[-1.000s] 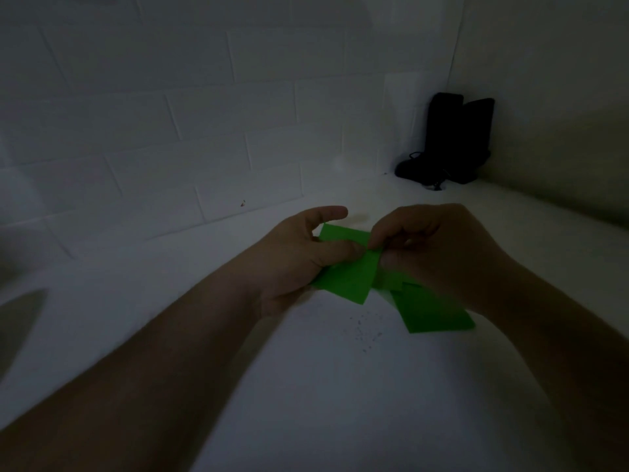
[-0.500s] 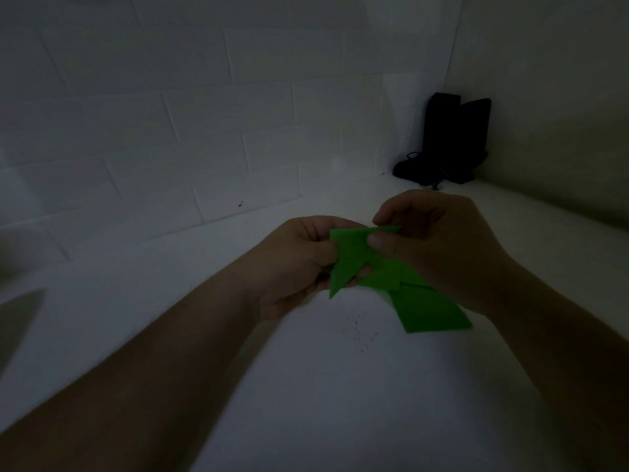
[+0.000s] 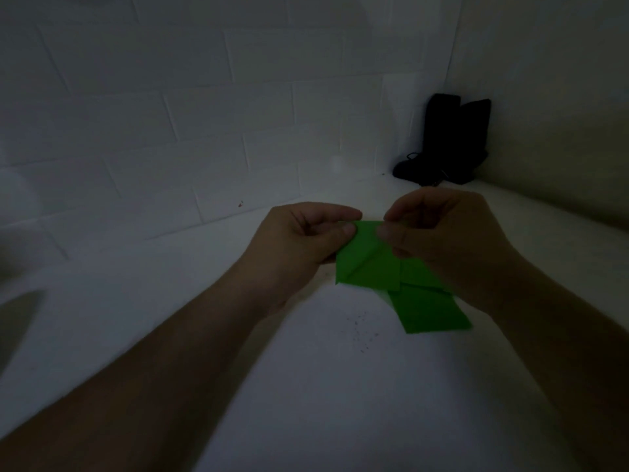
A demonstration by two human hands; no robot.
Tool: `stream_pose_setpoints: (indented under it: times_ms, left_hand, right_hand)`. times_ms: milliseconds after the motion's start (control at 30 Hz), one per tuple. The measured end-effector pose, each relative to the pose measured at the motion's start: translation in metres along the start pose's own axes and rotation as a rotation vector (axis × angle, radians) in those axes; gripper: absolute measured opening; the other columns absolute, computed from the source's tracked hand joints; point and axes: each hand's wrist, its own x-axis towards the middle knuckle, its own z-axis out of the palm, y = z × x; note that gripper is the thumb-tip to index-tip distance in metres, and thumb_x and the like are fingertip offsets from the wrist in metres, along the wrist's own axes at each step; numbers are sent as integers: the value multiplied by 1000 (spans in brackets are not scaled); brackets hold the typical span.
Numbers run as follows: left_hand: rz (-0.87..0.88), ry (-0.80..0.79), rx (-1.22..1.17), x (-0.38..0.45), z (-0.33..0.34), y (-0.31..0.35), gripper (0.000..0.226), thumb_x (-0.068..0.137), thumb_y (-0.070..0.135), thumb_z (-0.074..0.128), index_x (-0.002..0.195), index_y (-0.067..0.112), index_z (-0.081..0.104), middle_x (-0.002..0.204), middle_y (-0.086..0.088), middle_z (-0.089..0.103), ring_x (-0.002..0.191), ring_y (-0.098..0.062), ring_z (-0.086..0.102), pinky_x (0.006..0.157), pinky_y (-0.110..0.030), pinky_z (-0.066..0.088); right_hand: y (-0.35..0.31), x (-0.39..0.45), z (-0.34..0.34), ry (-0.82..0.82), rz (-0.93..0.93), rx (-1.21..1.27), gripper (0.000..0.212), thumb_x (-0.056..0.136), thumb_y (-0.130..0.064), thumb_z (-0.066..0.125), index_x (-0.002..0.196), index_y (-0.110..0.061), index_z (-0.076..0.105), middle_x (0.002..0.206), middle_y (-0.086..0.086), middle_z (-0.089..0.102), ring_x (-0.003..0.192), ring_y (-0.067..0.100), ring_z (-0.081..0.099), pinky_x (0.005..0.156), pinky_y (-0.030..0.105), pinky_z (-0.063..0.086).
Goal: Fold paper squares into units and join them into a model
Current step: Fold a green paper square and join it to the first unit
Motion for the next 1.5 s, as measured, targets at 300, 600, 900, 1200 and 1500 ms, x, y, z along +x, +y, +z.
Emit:
stream_pose_setpoints:
  times_ms: [300, 600, 900, 1200, 1500]
  left_hand:
    - [90, 46, 127, 0, -1, 1, 17, 91, 1, 72, 97, 16, 78, 89, -5, 80, 87, -20, 77, 80, -28, 62]
    - [91, 49, 187, 0, -4, 0, 16, 89, 4, 76, 99, 16, 80, 89, -4, 80, 88, -19, 77, 84, -29, 61]
    - [80, 22, 192, -1, -4, 2, 15, 90, 5, 74, 97, 18, 80, 86, -3, 80, 83, -16, 76, 78, -23, 59]
    - [66, 22, 206, 0, -6, 3, 15, 91, 5, 74, 99, 16, 80, 87, -4, 80, 85, -19, 77, 83, -29, 61]
    - [78, 29, 377, -1, -7, 2, 13, 92, 15, 75, 96, 26, 81, 85, 0, 79, 83, -21, 76, 79, -33, 63]
  right_hand:
    - [2, 2, -1, 6, 79, 3, 7, 83, -12, 78, 82, -18, 75, 77, 4, 77, 70, 19, 74, 70, 28, 63]
    - [0, 0, 1, -68, 120, -34, 13, 82, -6, 80, 85, -19, 76, 79, 3, 77, 76, 23, 75, 77, 33, 62]
    - [-2, 0, -1, -68, 137, -22, 8, 81, -9, 81, 85, -15, 79, 77, 4, 77, 75, 21, 76, 78, 32, 63]
    - [-3, 1, -6, -40, 152, -3, 22, 84, 2, 75, 82, -20, 77, 72, 12, 74, 68, 24, 70, 75, 37, 62]
    - [-6, -3, 2, -213, 227, -147, 28, 83, 1, 76, 94, -24, 78, 78, -1, 77, 67, 11, 73, 67, 25, 60]
